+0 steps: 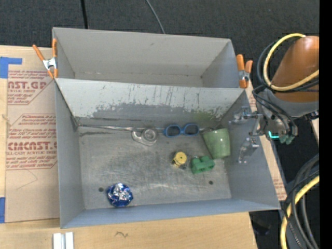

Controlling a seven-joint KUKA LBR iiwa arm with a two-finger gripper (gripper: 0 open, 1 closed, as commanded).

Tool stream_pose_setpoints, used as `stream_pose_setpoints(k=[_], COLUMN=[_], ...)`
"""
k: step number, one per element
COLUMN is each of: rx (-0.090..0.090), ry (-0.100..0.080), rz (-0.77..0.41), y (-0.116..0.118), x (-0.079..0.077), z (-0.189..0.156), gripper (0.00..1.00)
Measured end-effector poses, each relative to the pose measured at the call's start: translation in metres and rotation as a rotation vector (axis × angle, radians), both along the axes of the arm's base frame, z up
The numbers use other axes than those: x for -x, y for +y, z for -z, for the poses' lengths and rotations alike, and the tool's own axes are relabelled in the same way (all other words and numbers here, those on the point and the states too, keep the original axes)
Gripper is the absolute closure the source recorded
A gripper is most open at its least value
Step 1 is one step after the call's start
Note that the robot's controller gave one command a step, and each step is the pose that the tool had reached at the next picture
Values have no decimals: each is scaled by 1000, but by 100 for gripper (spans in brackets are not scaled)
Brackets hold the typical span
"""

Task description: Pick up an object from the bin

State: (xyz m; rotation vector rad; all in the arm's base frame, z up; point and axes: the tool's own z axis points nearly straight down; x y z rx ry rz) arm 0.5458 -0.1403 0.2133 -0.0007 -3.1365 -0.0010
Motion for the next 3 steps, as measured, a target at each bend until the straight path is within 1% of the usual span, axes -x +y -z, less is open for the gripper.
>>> stream_pose_setpoints(k=[1, 2, 3], rx=[0, -1, 4], ry=[-11, -8, -14], rz=[79, 78, -145], y=[47, 47, -6], x=[-13, -14, -39], z=[143, 139, -6], gripper=[0, 100, 100])
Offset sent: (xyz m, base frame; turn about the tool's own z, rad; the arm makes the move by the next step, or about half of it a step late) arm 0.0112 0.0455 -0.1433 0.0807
